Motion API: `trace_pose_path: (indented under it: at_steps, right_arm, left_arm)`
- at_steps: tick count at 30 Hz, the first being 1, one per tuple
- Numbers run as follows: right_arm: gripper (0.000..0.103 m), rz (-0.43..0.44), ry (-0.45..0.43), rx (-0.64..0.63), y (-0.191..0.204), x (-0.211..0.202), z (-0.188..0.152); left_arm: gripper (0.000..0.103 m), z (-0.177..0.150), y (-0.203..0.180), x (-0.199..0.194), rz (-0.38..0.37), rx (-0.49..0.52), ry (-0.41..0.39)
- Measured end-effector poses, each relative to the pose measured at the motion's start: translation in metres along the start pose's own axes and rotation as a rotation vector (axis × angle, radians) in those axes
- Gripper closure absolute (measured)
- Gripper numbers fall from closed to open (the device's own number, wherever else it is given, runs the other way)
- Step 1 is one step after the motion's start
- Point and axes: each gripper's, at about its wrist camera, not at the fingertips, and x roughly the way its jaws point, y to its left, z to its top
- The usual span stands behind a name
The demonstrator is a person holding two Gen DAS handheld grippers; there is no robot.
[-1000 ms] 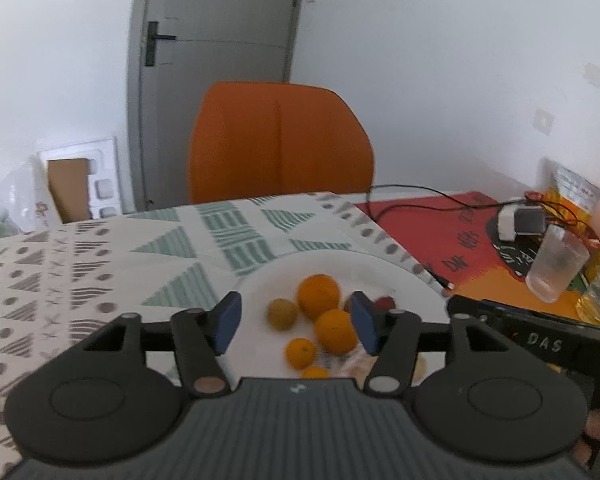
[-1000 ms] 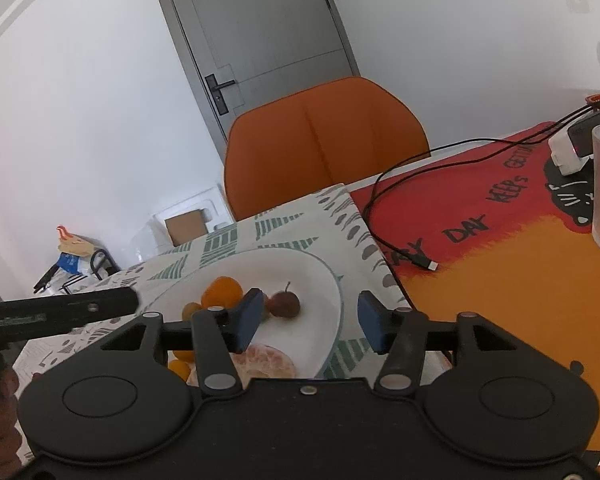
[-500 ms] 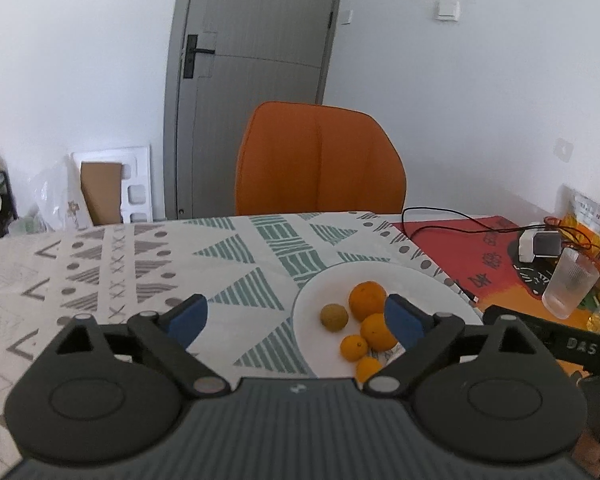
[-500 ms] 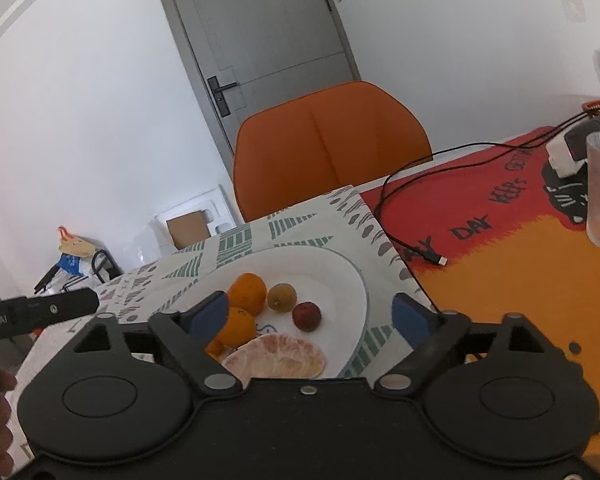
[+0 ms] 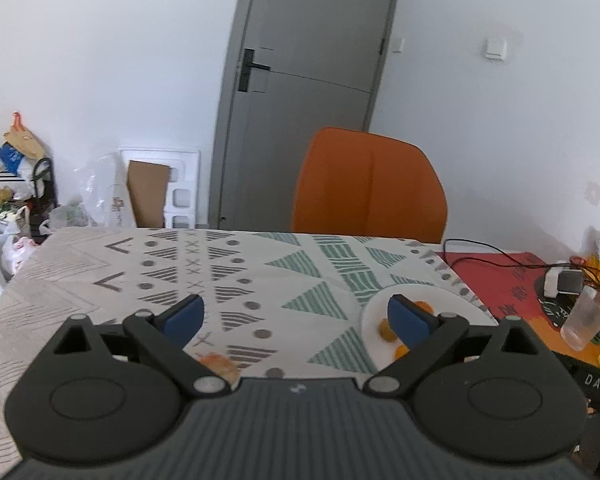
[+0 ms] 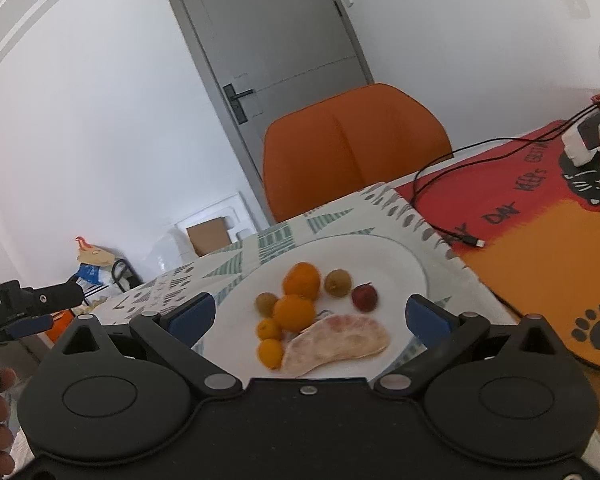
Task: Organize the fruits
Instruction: 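Grasp a small red fruit with the left tool while the right tool grasps a grapefruit segment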
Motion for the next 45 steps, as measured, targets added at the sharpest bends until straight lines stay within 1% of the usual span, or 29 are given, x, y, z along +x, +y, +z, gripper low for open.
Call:
trace_pose_path:
  at_steps: [10, 15, 24, 31, 33, 37, 40, 43, 45]
  right_arm:
    - [0.0, 0.037, 0.003, -0.028, 0.027, -0.005, -0.004]
    - [0.0, 0.057, 0.015, -0.05, 0.041, -0.004, -0.007]
    - [0.0, 0.094, 0.052, -0.105, 0.069, 0.005, -0.015]
    - [0.0, 0.121, 0.086, -0.128, 0.081, 0.016, -0.019]
    - [0.0, 0.129, 0.098, -0.138, 0.086, 0.021, -0.02]
    - [0.0, 0.149, 0.115, -0.163, 0.098, 0.029, -0.023]
    - [0.0, 0.157, 0.134, -0.167, 0.104, 0.037, -0.024]
    - [0.0, 0.171, 0.152, -0.175, 0.111, 0.043, -0.026]
    - [0.0, 0.19, 0.168, -0.165, 0.113, 0.048, -0.027]
  left_arm:
    - [0.005, -0.003, 0.032, -0.021, 0.046, -0.028, -0.011]
    - [0.004, -0.005, 0.051, -0.023, 0.082, -0.032, -0.001]
    - [0.004, -0.011, 0.083, -0.025, 0.124, -0.06, 0.017]
    - [0.004, -0.016, 0.106, -0.022, 0.139, -0.092, 0.034]
    - [0.004, -0.017, 0.112, -0.021, 0.138, -0.103, 0.038]
    - [0.005, -0.02, 0.124, -0.015, 0.11, -0.129, 0.052]
    - [0.005, -0.022, 0.128, -0.008, 0.107, -0.126, 0.058]
    - [0.007, -0.026, 0.131, 0.004, 0.101, -0.128, 0.085]
    - [0.012, -0.03, 0.136, 0.012, 0.076, -0.145, 0.105]
